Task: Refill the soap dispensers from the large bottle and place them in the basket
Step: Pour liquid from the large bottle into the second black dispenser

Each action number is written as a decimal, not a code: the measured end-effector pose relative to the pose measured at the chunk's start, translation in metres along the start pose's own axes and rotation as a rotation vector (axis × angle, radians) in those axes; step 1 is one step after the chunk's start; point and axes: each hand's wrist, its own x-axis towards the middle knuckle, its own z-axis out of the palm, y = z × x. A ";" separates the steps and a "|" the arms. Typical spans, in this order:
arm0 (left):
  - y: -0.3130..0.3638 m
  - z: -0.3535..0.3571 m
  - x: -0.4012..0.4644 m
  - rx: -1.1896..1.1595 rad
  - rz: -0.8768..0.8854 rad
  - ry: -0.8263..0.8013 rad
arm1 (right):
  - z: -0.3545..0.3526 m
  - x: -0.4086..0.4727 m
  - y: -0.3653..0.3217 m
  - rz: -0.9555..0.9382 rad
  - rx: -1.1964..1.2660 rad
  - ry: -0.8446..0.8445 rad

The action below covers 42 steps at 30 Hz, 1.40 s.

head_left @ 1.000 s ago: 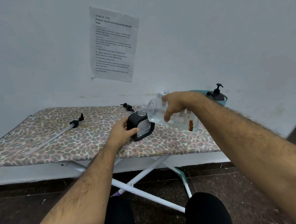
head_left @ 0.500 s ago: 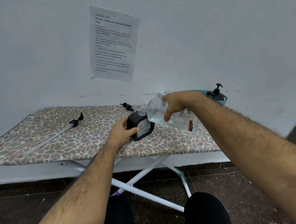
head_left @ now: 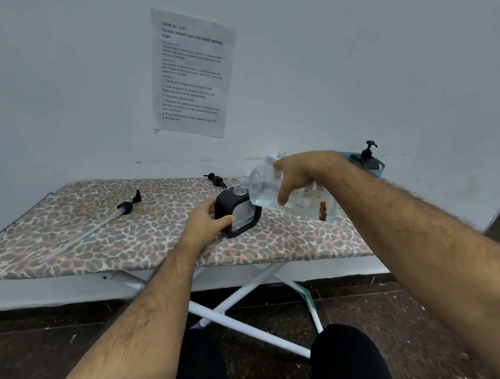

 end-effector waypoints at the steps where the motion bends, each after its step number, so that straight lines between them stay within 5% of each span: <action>1: 0.000 0.000 0.000 0.001 -0.002 -0.001 | 0.000 0.000 0.000 0.002 -0.008 0.003; 42: -0.002 0.000 0.000 -0.009 0.022 -0.009 | -0.003 -0.011 -0.007 0.030 -0.003 -0.021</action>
